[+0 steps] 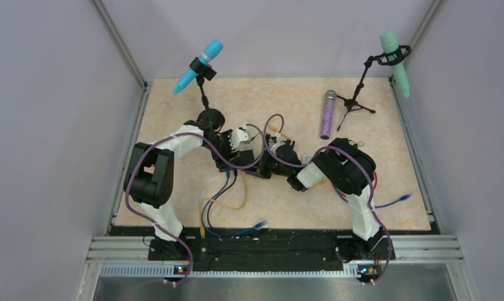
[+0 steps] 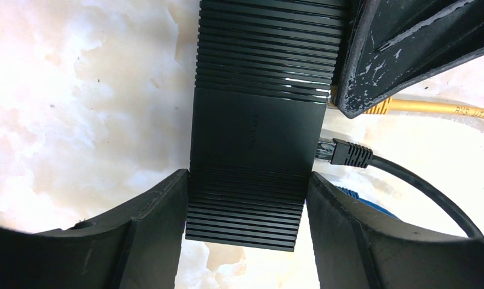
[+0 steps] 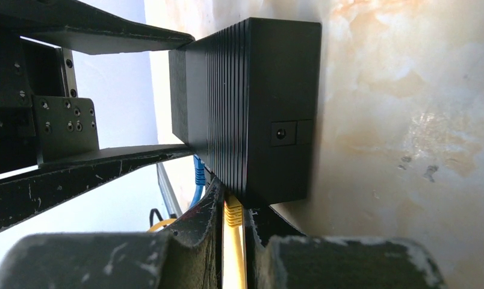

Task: Pull the plug from the switch port
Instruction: Pull the connector from the switch port.

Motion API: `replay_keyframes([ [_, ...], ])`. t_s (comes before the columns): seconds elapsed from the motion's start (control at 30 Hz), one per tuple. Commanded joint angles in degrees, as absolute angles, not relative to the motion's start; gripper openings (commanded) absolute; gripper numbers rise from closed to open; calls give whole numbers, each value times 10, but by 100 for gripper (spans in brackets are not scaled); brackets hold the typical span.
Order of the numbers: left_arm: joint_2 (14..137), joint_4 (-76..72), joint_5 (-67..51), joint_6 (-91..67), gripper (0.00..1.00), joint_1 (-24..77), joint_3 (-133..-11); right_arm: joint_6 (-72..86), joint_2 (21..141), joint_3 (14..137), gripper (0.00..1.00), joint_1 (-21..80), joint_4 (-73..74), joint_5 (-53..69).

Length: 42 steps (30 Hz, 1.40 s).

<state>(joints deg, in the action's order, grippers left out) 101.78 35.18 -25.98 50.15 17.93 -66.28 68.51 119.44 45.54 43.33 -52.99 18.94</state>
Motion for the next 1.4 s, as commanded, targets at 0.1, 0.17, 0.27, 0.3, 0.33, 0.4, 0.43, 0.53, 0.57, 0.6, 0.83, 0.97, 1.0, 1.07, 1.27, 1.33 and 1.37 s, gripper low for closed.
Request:
replay_keyframes([
  [0.1,1014,376,-268,463,49,182,-640,673,1174,463,0,441,-555,237],
  [0.17,1014,374,-265,464,48,182,-637,642,1159,475,0,448,-497,227],
  [0.27,1016,371,-262,464,48,182,-636,621,1132,467,0,453,-463,212],
  [0.3,1017,370,-262,464,48,182,-636,620,1125,462,0,453,-466,213],
  [0.33,1017,367,-262,459,48,182,-637,615,1119,458,0,454,-465,214],
  [0.4,1019,361,-260,453,48,181,-638,611,1111,452,0,455,-468,223],
  [0.43,1019,356,-260,450,48,181,-638,623,1113,445,0,454,-493,239],
  [0.53,1019,344,-253,441,48,181,-636,694,1129,415,0,452,-600,275],
  [0.57,1018,342,-249,440,48,181,-635,700,1128,411,0,455,-605,278],
  [0.6,1018,341,-248,441,48,181,-634,694,1120,410,0,458,-592,272],
  [0.83,1015,342,-239,443,48,180,-631,609,1042,406,0,462,-456,224],
  [0.97,983,316,-265,450,52,180,-610,569,965,378,0,462,-400,165],
  [1.0,973,304,-267,447,53,180,-603,561,949,373,0,461,-397,158],
  [1.07,956,283,-267,439,59,180,-592,549,924,363,0,461,-399,156],
  [1.27,908,227,-277,407,99,179,-570,578,878,317,0,461,-459,177],
  [1.33,883,197,-277,389,99,178,-556,588,865,306,0,461,-473,183],
  [1.37,869,179,-275,380,99,178,-548,590,860,302,0,461,-478,186],
])
